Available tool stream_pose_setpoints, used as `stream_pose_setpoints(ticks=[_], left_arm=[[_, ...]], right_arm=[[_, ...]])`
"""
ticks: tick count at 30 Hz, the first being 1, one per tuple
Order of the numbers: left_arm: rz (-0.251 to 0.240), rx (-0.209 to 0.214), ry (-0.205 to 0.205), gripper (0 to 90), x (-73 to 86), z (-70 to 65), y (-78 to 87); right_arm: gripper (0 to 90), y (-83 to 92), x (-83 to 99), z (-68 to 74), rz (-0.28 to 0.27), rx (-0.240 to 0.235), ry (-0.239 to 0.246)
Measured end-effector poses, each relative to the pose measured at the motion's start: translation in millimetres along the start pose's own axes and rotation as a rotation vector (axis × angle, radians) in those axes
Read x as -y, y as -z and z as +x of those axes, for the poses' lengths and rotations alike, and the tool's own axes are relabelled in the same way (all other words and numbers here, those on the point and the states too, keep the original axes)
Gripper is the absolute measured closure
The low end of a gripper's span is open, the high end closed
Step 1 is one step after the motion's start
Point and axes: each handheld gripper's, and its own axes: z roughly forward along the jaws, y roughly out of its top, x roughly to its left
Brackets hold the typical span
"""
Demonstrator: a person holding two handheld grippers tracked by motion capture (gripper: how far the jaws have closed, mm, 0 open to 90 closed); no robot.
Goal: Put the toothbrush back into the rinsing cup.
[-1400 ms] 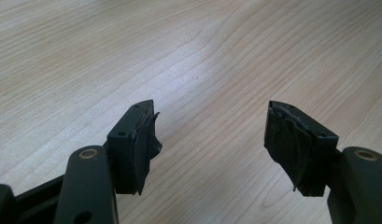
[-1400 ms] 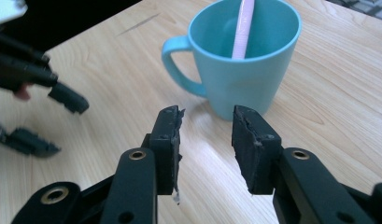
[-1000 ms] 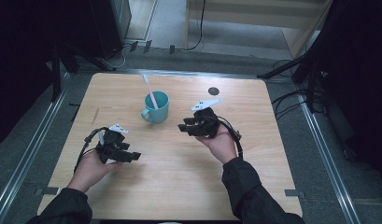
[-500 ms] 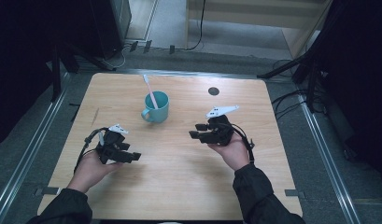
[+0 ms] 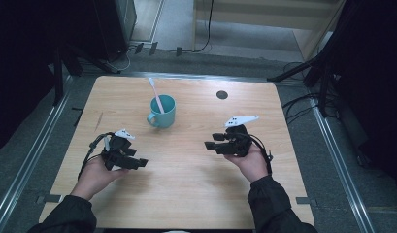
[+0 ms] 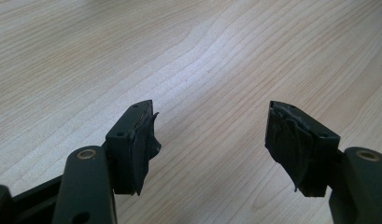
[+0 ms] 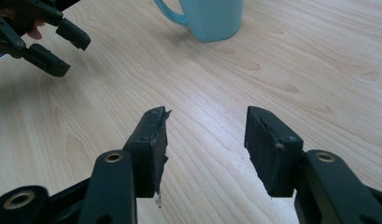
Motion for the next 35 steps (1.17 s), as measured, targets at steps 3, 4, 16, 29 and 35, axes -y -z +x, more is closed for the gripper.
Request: stream_pose_setpoints(ticks=[3,4,16,29,35], left_arm=[[-0.002,-0.001,0.005,33.4,0.2,1.2,0.2],[0.001,-0.003,0.002,33.4,0.2,1.6,0.6],[0.008,-0.007,0.003,33.3,0.2,2.2,-0.1],[0.024,-0.010,0.010,32.3,0.6,3.1,-2.1],[0.047,-0.006,0.016,31.5,1.3,4.5,-3.8]], right_arm=[[49.0,0.5,1.1,-2.8,0.000,0.001,-0.005],[48.8,0.8,1.3,-4.5,-0.004,0.001,-0.012],[47.0,0.8,2.0,-9.7,-0.013,0.007,-0.031],[46.5,-7.6,3.1,-9.5,0.023,0.008,-0.022],[46.1,-7.5,3.0,-10.4,0.025,0.007,-0.026]])
